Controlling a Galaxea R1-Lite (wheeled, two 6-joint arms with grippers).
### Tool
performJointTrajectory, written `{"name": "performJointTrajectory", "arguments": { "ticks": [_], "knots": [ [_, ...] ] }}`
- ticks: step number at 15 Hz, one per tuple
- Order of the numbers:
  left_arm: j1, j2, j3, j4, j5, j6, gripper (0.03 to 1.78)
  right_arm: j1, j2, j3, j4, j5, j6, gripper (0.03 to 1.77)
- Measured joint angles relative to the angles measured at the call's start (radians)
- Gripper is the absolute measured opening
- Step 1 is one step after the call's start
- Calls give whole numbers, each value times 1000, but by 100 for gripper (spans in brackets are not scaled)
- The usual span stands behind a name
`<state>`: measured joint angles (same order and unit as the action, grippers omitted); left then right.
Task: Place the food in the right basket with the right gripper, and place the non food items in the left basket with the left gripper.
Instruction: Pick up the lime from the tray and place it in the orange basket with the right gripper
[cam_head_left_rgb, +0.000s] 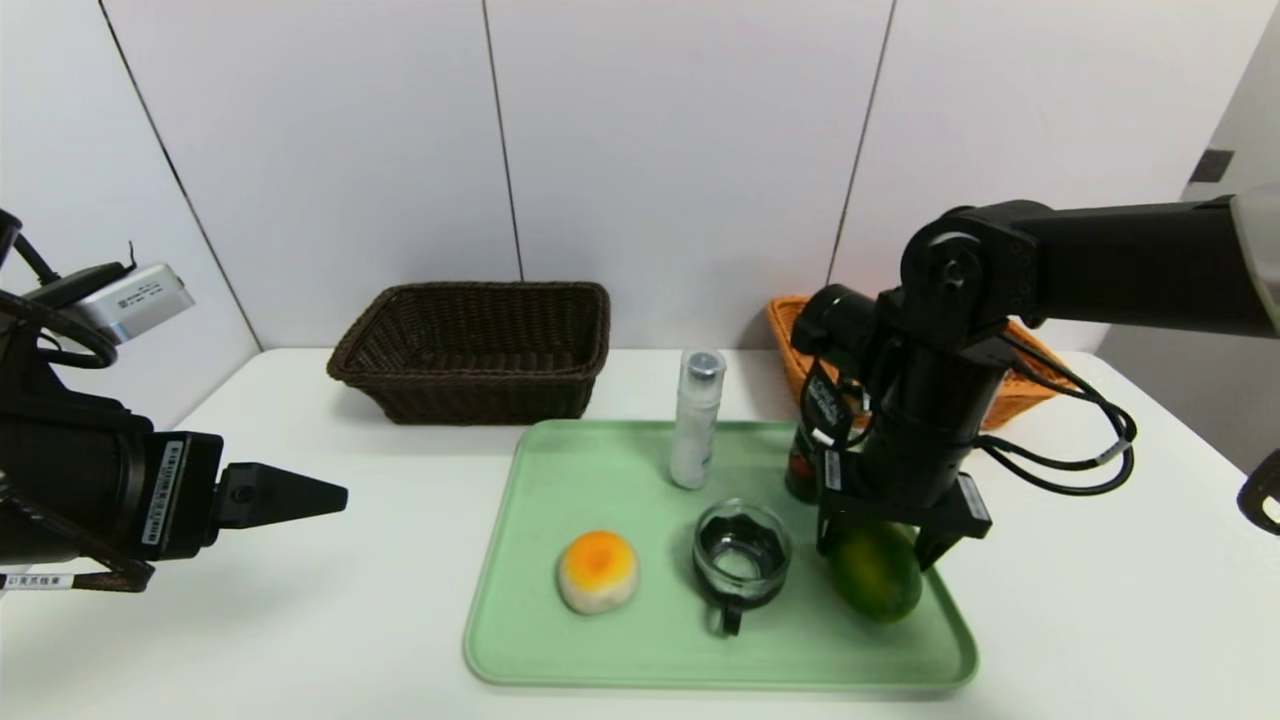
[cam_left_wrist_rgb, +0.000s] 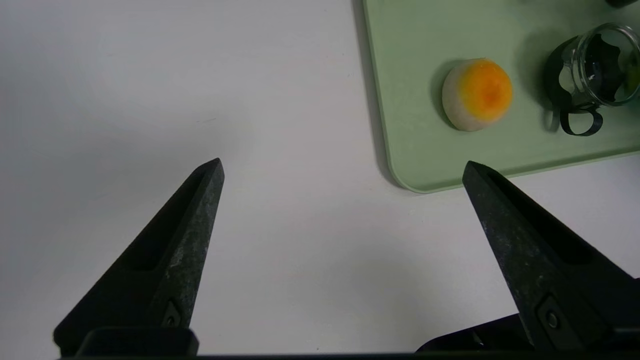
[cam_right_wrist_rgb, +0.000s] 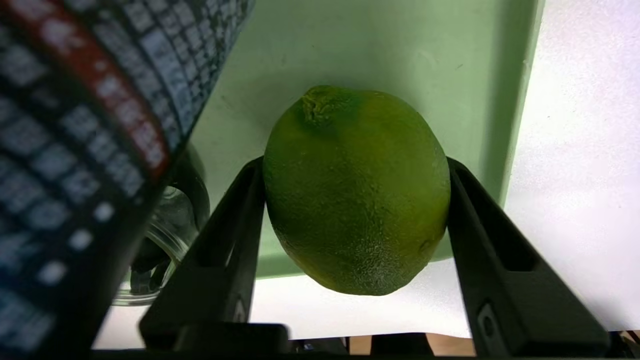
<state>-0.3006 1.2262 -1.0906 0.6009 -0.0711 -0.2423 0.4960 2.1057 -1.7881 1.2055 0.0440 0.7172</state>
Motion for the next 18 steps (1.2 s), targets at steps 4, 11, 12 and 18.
{"name": "performJointTrajectory", "arguments": {
  "ticks": [4, 11, 12, 18],
  "knots": [
    [0, -8, 0, 0, -1, 1, 169, 2, 0, 3, 3, 21, 29, 99],
    [0, -24, 1, 0, -2, 0, 169, 2, -149, 3, 75, 27, 36, 98],
    [0, -26, 1, 0, -2, 0, 169, 2, -183, 1, 90, 28, 33, 98],
    [0, -38, -5, -9, -2, -3, 169, -21, -399, -142, 41, 23, 10, 98]
  ]
}}
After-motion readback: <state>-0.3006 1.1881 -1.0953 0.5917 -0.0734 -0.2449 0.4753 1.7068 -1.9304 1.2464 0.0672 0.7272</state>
